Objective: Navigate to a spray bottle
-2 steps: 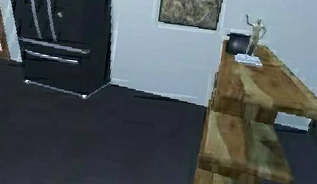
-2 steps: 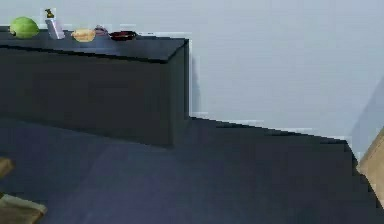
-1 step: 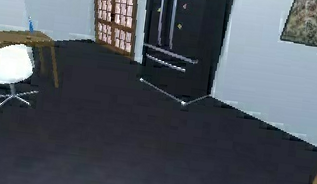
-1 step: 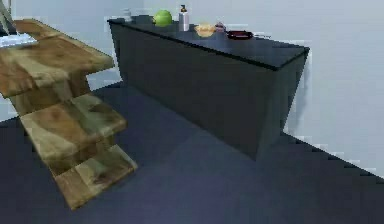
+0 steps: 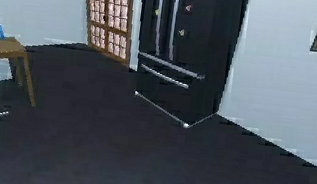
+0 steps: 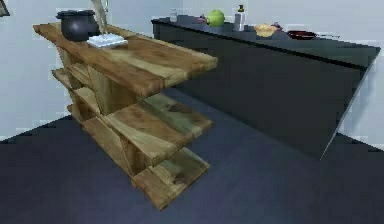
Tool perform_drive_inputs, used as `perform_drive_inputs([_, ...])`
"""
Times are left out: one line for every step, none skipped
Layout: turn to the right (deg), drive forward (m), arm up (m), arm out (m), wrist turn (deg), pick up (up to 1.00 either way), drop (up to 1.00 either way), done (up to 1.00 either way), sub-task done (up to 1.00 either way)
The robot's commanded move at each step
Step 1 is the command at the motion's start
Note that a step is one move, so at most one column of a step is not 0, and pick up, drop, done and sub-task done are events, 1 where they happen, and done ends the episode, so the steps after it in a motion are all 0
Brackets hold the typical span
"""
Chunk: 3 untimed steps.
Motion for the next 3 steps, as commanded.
perform_drive_inputs([-27.0, 0.0, 0.0, 0.0, 0.0, 0.0, 0.0, 0.0, 0.0])
perform_drive_inputs([0.0, 1.0, 0.0, 0.0, 0.0, 0.0, 0.0, 0.0, 0.0])
perform_drive_inputs([-3.0, 0.0, 0.0, 0.0, 0.0, 0.0, 0.0, 0.0, 0.0])
